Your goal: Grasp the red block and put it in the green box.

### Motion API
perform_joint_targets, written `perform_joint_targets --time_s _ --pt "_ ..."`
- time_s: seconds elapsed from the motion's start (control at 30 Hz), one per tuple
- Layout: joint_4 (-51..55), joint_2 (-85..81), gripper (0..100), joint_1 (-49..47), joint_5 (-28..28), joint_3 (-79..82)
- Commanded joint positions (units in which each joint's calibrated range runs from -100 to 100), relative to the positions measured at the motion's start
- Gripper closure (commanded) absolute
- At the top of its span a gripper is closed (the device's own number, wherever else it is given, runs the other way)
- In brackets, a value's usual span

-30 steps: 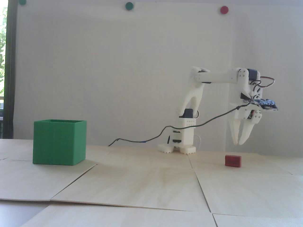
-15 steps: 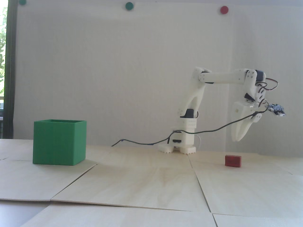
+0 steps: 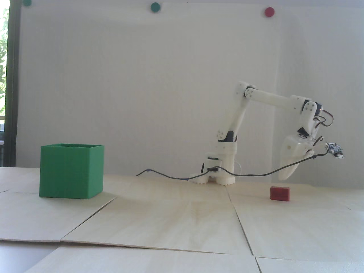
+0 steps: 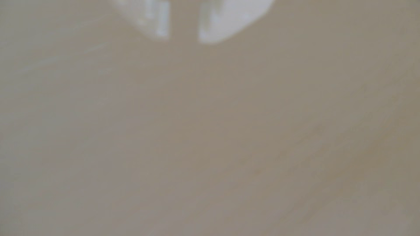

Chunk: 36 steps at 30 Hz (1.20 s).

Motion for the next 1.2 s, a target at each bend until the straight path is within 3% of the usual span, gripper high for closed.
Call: perform_joint_targets --time_s 0.0,0.3,0.57,0.93,1.17 --pt "-1.4 -6.8 98 4.4 0.5 0.2" --pt "-2.3 -31.7 98 4.1 1.7 19.7" --pt "-11.4 -55.4 98 5.8 1.8 36.7" --pt "-27.4 -54.5 98 23.5 2.9 39.2" --pt "-33.4 -35.9 97 33.9 4.6 33.5"
